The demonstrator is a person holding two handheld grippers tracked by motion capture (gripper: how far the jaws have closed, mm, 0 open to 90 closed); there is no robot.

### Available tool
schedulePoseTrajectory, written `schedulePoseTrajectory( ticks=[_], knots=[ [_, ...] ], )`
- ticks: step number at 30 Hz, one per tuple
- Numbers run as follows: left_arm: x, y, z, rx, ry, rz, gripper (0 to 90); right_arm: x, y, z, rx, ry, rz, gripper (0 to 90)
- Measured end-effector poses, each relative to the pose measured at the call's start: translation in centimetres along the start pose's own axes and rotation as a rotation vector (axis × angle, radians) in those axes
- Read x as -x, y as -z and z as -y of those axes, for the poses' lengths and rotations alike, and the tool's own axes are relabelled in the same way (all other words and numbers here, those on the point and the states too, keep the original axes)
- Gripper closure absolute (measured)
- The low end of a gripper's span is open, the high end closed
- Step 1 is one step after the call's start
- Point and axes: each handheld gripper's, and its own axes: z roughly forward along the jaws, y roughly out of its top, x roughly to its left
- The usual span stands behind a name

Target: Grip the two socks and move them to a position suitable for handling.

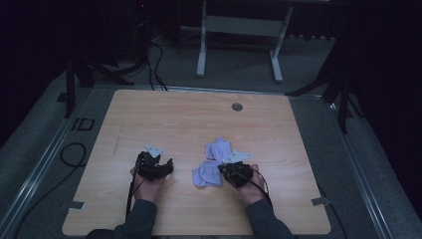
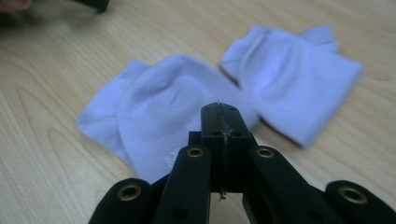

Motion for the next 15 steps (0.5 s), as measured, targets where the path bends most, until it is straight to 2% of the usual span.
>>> schedulePoseTrajectory(
  ticks=[5,9,12,15],
  knots=[
    [0.1,0.3,0.0,-0.011,-0.011,0.013,39.7,-0.8,-1.4,0.6,-0.059,0.017,-0.011,90.0],
    [0.2,0.7,0.0,-0.021,-0.017,0.024,48.9,-0.9,-1.8,0.8,-0.067,0.011,-0.034,90.0],
    [0.3,0.9,0.0,-0.033,-0.022,0.029,55.2,-1.0,-1.8,0.8,-0.070,0.008,-0.033,90.0],
    [0.3,1.2,0.0,-0.050,-0.011,0.080,61.4,-1.2,-1.8,0.8,-0.070,0.017,-0.035,90.0]
  ],
)
